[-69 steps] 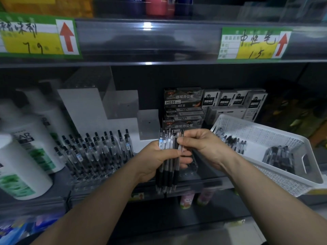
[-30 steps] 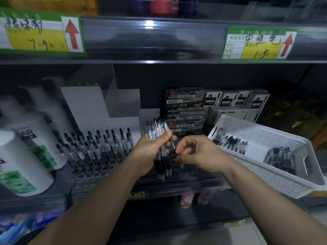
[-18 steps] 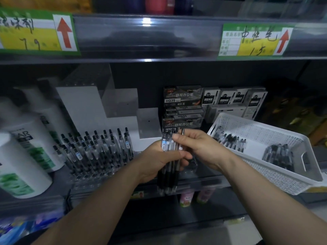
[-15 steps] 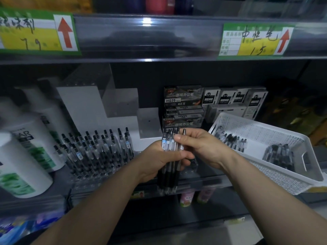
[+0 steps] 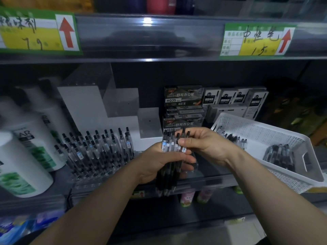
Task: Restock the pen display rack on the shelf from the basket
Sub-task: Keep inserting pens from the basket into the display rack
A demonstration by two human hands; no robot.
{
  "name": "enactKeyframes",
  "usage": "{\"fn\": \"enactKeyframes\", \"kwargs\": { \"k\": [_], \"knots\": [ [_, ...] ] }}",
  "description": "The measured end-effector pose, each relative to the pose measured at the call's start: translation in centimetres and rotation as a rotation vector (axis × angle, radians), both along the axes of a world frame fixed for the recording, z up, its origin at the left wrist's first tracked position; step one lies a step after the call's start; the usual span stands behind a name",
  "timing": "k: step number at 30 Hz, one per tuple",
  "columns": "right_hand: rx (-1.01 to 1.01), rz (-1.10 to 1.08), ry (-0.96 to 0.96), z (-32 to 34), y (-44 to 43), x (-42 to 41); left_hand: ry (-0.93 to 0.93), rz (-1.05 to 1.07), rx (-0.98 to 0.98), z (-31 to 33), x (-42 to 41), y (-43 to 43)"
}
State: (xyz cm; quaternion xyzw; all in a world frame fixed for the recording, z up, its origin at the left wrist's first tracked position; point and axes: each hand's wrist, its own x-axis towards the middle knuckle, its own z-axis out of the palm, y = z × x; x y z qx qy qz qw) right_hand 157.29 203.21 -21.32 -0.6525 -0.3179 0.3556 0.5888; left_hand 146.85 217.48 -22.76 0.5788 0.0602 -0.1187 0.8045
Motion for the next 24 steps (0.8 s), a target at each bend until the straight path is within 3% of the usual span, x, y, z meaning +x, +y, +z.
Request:
{"fn": "enactKeyframes", "kwargs": {
  "k": [18, 24],
  "knots": [
    [0.016, -0.026, 0.093, -0.3, 0.3, -0.2, -0.028, -0.034, 0.092, -0.7, 0.5, 0.3],
    [0.005, -0.130, 0.064, -0.3, 0.6, -0.2, -0.002, -0.037, 0.102, -0.9, 0.4, 0.0]
  ]
}}
